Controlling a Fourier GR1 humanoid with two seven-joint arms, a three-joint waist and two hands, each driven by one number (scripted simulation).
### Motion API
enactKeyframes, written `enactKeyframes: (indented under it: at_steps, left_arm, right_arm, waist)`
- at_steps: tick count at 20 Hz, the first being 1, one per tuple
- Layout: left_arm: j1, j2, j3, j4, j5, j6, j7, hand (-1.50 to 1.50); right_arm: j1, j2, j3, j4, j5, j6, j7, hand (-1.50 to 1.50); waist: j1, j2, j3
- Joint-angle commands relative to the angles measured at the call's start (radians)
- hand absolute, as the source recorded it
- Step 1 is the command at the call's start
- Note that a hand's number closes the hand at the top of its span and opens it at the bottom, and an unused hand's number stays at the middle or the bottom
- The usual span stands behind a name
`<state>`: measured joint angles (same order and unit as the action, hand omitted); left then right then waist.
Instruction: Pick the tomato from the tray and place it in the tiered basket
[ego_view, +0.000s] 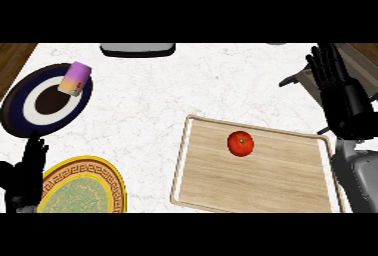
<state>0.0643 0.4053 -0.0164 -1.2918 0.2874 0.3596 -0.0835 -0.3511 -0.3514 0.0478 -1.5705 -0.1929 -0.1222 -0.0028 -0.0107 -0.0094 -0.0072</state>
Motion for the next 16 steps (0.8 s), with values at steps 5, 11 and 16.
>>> enactKeyframes:
  at_steps: [5, 11, 16]
  left_arm:
    - [-0.120, 0.130, -0.070, -0.108, -0.148, -0.030, 0.009, 0.00]
    - [-0.133, 0.109, -0.103, -0.102, -0.163, -0.034, 0.023, 0.00]
    - [-0.174, 0.060, -0.165, -0.106, -0.201, -0.030, 0.067, 0.00]
  right_arm:
    - [0.119, 0.182, -0.015, -0.050, 0.016, -0.246, 0.098, 1.50]
    - [0.363, 0.214, -0.110, 0.101, 0.236, -0.612, 0.157, -1.50]
    - [0.518, 0.176, 0.054, -0.215, 0.471, -0.719, 0.407, -1.50]
  waist:
    - [-0.023, 0.001, 0.009]
    - [-0.077, 0.005, 0.005]
    - [-0.034, 0.002, 0.002]
